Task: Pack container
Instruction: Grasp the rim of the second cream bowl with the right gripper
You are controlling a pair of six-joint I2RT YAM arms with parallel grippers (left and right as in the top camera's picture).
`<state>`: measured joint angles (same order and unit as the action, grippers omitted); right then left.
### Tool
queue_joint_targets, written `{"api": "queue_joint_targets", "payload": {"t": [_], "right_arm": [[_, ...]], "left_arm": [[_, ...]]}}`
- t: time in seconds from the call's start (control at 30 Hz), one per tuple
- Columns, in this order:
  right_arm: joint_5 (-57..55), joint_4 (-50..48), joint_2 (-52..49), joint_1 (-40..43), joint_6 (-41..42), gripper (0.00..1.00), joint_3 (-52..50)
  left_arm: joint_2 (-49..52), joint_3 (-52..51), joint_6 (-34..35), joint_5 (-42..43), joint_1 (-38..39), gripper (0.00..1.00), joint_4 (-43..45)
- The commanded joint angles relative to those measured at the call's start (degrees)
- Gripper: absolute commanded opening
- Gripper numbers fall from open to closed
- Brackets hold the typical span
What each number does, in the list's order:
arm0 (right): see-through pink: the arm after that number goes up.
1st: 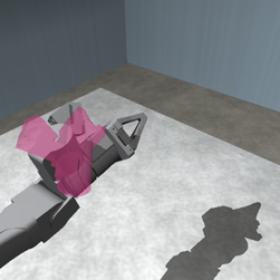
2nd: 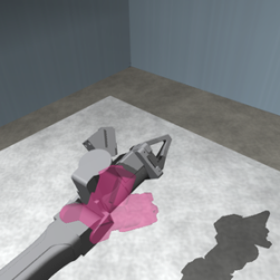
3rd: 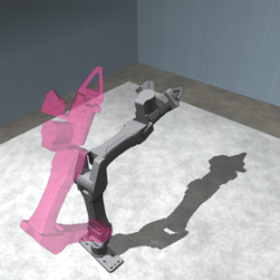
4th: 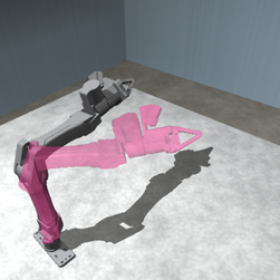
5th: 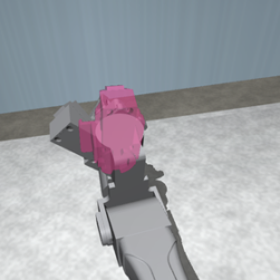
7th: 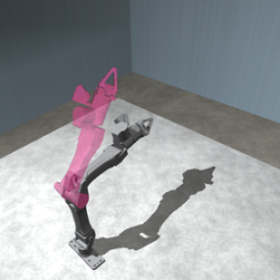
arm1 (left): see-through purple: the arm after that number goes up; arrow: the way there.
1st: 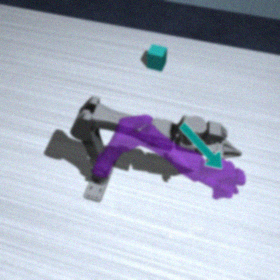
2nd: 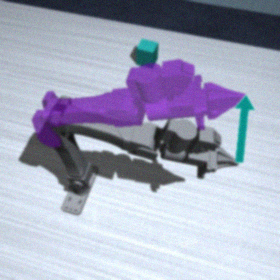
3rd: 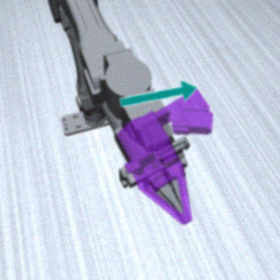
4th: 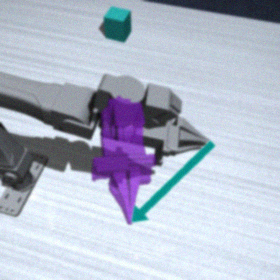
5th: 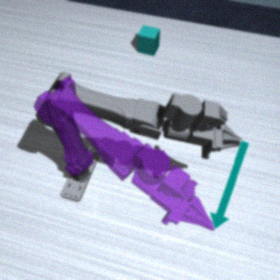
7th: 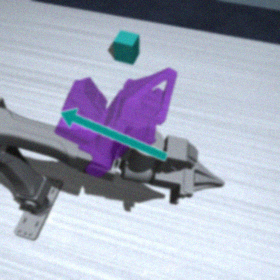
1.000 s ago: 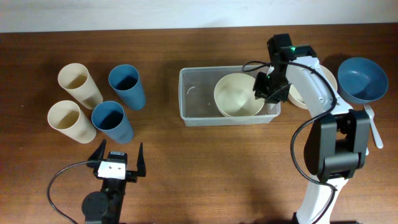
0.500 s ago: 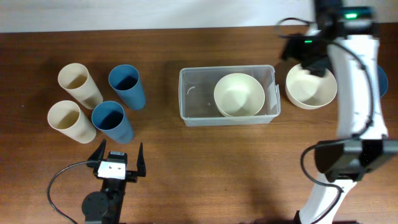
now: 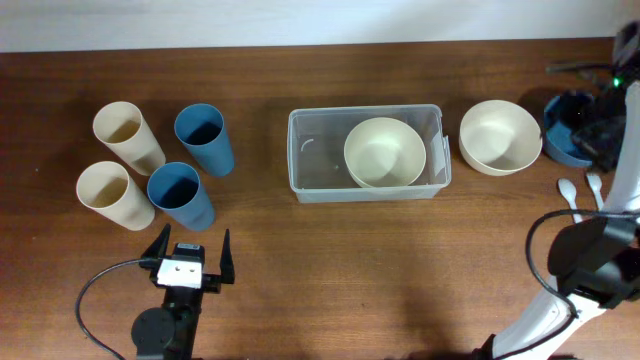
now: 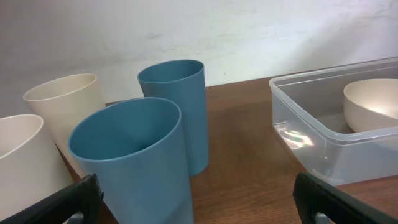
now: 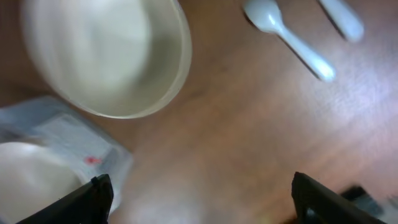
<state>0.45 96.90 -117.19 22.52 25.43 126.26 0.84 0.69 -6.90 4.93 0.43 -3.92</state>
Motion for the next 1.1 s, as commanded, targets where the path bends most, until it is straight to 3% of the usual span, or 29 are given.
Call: {"api": "queue_joint_targets", "payload": {"t": [0.0,0.3,0.83,1.07], "right_arm": [[0.37,-0.39,1.11,2.4,0.48,0.88,-4.48],[6.38,-13.11,1.11,3.65,-5.77,0.88,-14.95],[18.14,-31.45,1.11,3.58,-5.07,0.88,-31.56],[18.58,-34.42,1.11,3.58,-4.57,0.88,-34.49]], "left_arm": [[-0.39,-0.17,-0.94,-0.2,0.17,1.0,-0.37],[-0.39,-0.17,-0.94,-0.2,0.17,1.0,-0.37],[-0.39,-0.17,-0.94,-0.2,0.17,1.0,-0.37],[-0.39,-0.17,-0.94,-0.2,0.17,1.0,-0.37]]}}
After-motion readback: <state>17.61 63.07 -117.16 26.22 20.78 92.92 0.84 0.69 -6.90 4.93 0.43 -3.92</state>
